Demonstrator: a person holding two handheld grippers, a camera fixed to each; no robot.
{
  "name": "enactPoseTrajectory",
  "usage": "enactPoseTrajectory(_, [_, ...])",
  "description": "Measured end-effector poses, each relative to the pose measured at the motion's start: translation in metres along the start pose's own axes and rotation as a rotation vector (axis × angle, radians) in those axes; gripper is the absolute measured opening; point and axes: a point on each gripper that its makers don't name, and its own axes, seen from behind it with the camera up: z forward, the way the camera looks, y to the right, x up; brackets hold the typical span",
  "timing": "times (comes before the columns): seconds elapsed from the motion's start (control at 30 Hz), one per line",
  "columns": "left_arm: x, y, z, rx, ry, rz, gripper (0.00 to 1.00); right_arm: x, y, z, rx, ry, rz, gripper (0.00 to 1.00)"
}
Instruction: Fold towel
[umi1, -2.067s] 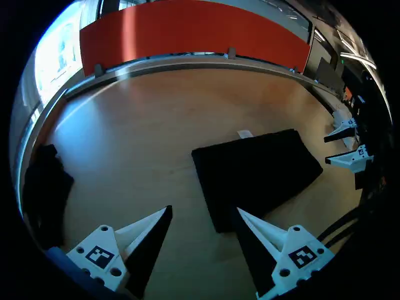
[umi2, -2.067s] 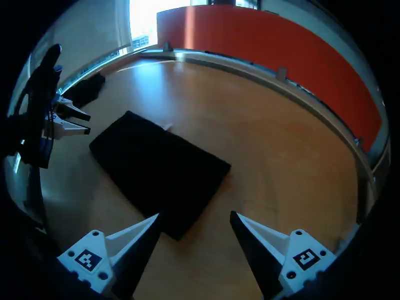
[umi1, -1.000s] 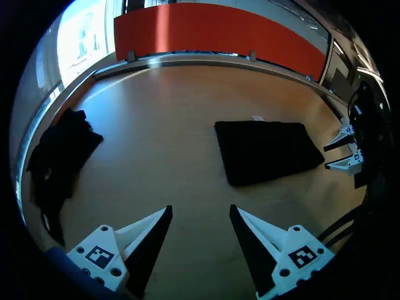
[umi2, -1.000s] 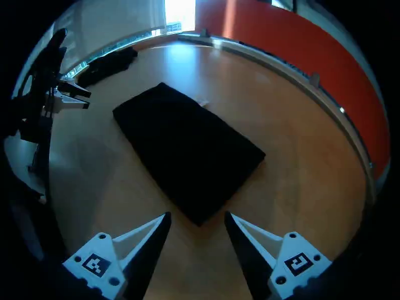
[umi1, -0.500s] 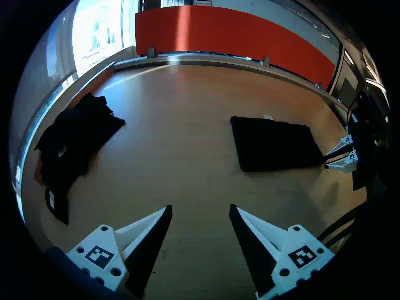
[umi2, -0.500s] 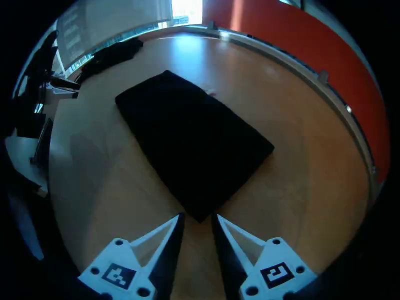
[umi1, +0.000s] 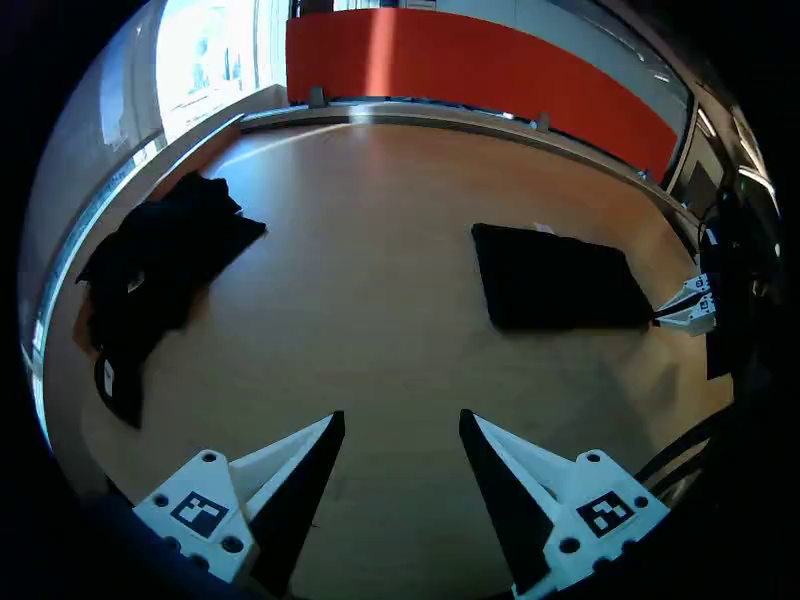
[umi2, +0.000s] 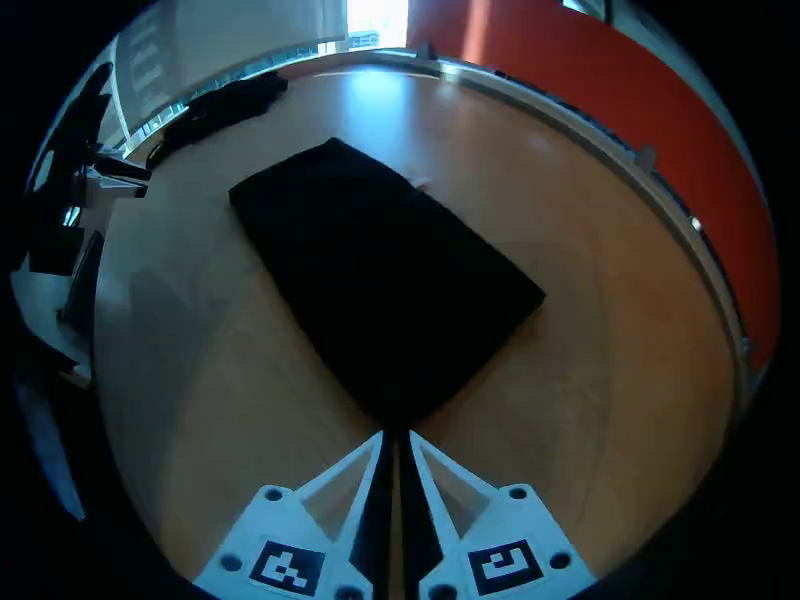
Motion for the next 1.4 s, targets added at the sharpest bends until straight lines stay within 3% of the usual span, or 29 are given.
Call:
enactPoseTrajectory(0.4, [0.005,-0.001,-0.005,-0.005,0.017,-0.009,0.84,0.03,0.005,-0.012,-0.032,0.04,-0.063,0.02])
enactPoseTrajectory(1.03, [0.018,-0.008,-0.019,-0.014,0.064,-0.061,0.84,0.155,0.006,-0.043,-0.052,0.188,-0.208,0.02])
enactPoseTrajectory(1.4, [0.016,-0.009,-0.023,-0.024,0.066,-0.075,0.84,0.174,0.0,-0.04,-0.033,0.188,-0.257,0.02])
